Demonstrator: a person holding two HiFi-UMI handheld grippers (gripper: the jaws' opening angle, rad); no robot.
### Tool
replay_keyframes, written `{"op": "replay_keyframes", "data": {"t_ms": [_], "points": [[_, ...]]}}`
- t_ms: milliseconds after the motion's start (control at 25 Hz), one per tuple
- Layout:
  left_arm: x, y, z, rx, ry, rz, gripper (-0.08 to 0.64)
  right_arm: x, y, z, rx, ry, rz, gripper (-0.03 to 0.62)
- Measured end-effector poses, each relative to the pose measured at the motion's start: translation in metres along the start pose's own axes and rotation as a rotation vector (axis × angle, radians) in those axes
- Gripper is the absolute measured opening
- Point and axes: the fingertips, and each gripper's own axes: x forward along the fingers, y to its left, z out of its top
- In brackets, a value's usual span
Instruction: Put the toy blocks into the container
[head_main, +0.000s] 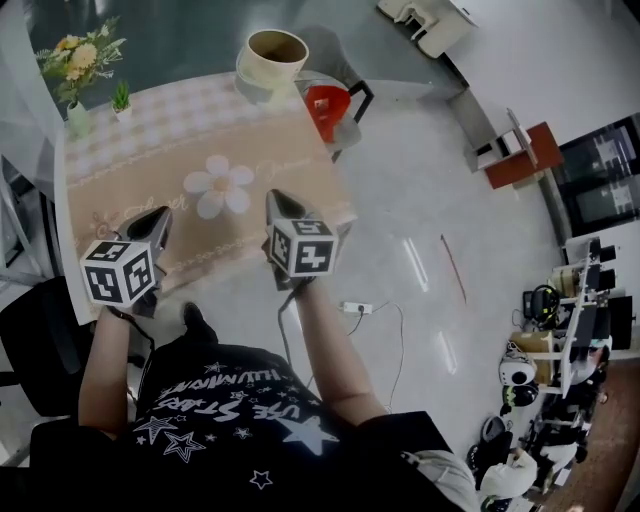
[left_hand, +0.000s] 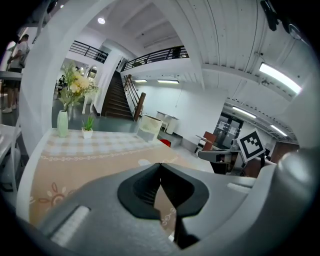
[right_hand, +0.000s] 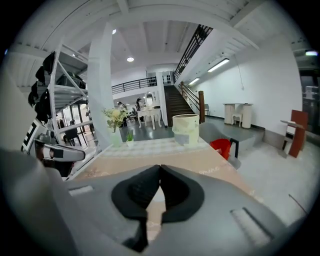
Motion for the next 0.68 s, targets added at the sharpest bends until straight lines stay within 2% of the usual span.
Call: {"op": "replay_keyframes", "data": {"t_ms": [240, 480, 680], "points": [[-0.022, -0.026, -0.038, -0.021, -0.003, 0.031, 0.009, -0.045, 0.001, -0.042, -0.003, 0.005, 0.019, 0.005], [-0.060, -0.052, -0.057, -0.022, -0.005, 0.060, 0.009, -0.080, 0.017, -0.061, -0.008, 0.012, 0.058, 0.005], [-0.071, -0.065, -0.087, -0.036, 0.002, 0.082, 0.009, -0.093, 0.021, -0.086, -0.021, 0.023, 0.085, 0.005]]}}
